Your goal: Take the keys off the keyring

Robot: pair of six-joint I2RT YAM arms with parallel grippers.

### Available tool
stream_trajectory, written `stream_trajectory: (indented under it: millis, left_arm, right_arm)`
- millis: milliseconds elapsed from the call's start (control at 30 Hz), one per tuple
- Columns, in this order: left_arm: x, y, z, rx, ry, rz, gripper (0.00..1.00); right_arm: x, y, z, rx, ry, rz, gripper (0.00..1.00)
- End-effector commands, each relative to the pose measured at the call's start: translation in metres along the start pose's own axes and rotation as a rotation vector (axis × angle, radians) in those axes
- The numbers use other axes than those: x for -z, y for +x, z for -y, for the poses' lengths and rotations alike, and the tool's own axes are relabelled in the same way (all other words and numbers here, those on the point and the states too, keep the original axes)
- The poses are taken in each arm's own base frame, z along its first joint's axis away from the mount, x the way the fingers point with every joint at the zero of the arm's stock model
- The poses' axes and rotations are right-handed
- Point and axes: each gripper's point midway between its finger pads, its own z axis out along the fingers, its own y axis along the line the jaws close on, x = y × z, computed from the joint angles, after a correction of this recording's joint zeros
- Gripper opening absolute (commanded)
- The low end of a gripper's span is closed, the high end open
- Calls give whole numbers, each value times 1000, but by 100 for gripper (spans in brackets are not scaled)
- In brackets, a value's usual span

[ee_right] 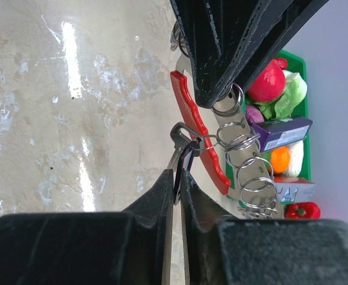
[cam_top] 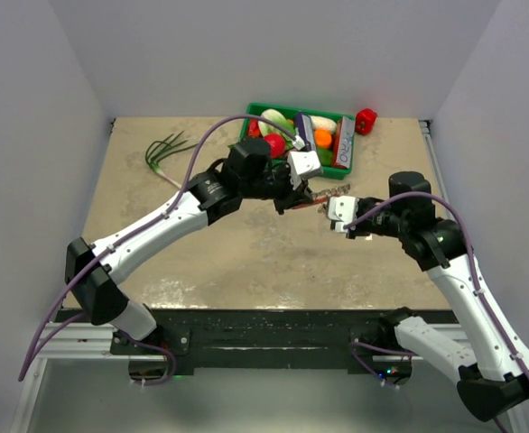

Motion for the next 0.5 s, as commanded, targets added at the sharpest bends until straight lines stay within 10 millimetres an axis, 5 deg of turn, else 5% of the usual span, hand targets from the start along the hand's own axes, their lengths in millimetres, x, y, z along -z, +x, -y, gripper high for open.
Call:
stream_trajectory:
  millis: [0,200,467]
  left_arm:
    - [30,-73,-13,-78,-78,193,0]
    - [33,-76,-14,-79,-89,198,0]
    - [35,-77,-16,-75,-106,199,0]
  right_arm:
    - [8,-14,-9,-41,-28,41,16]
    - [5,-26,-7,-112,-30,93,37]
    - [1,-41,18,-278,79,173,41]
